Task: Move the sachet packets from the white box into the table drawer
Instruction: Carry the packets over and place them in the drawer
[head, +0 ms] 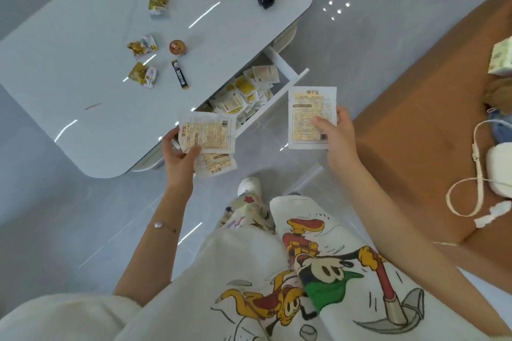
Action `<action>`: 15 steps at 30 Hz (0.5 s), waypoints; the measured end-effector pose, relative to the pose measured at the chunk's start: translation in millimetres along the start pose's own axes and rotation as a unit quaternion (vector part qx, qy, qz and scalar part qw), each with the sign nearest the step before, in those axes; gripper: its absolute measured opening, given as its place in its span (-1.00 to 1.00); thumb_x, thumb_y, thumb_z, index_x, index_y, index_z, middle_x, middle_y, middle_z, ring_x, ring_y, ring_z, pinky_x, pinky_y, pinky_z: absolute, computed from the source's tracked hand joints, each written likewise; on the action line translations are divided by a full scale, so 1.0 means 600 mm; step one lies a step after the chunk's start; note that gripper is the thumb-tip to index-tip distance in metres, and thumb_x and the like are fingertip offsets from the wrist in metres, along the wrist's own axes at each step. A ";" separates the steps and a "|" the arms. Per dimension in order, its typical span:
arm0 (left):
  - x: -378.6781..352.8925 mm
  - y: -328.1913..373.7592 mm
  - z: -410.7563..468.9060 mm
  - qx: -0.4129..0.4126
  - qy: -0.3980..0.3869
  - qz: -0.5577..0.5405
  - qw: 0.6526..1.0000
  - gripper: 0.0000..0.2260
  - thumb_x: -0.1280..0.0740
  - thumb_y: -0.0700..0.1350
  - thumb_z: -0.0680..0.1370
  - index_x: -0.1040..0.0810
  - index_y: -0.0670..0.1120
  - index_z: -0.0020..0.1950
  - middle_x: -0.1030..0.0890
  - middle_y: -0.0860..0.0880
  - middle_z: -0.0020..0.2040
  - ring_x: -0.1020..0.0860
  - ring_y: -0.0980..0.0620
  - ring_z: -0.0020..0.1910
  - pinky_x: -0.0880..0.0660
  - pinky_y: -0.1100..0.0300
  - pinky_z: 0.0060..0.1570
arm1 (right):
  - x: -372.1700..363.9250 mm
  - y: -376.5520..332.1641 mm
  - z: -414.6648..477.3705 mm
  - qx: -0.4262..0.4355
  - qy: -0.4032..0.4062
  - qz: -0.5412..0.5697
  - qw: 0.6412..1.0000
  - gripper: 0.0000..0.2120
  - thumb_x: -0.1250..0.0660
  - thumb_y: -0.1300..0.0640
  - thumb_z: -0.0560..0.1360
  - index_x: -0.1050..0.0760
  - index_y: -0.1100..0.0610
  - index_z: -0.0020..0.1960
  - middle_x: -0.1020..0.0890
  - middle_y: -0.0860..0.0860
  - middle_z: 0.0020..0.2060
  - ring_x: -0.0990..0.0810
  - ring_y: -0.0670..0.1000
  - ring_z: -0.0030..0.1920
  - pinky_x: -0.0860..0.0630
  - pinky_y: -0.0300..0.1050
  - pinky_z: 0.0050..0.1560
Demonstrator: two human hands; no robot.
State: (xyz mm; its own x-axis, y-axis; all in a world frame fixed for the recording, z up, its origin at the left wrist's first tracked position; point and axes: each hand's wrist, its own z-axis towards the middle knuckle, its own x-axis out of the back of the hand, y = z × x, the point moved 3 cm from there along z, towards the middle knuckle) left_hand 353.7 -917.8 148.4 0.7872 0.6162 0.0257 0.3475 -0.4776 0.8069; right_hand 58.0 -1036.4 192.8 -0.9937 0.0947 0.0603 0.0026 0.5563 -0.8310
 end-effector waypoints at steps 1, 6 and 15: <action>-0.004 0.006 0.012 0.006 0.006 -0.009 1.000 -0.56 -0.30 -0.32 0.54 -0.38 0.24 0.13 -0.63 -0.10 0.13 -0.66 -0.10 0.03 -0.64 0.01 -0.11 | -0.008 -0.010 0.019 0.000 0.000 -0.008 1.000 -0.77 -0.38 0.29 0.48 -0.42 0.03 0.02 -0.65 -0.05 -0.05 -0.68 -0.06 -0.08 -0.60 -0.20 -0.20; -0.028 0.009 0.078 0.038 0.034 -0.073 0.996 -0.59 -0.29 -0.33 0.54 -0.38 0.19 0.14 -0.59 -0.13 0.18 -0.66 -0.10 0.01 -0.60 0.11 -0.22 | -0.047 -0.028 0.132 -0.024 -0.022 -0.060 0.998 -0.77 -0.37 0.27 0.49 -0.43 -0.03 0.00 -0.64 -0.06 -0.03 -0.66 -0.06 -0.04 -0.61 -0.15 -0.10; -0.045 -0.123 0.231 0.136 0.146 -0.102 0.975 -0.58 -0.27 -0.33 0.57 -0.28 0.09 0.27 -0.61 -0.13 0.18 -0.63 -0.17 0.07 -0.62 -0.04 -0.07 | -0.157 0.089 0.409 -0.131 -0.110 -0.186 0.967 -0.81 -0.40 0.23 0.46 -0.50 -0.03 -0.05 -0.67 -0.03 -0.04 -0.68 -0.01 -0.05 -0.60 -0.09 -0.11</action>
State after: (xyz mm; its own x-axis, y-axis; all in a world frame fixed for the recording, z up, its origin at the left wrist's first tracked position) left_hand 377.3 -986.2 6.5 0.5228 0.8486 0.0814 0.6348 -0.4513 0.6272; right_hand 124.4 -1218.3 6.9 -0.9308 -0.3152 0.1851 -0.3607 0.7110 -0.6036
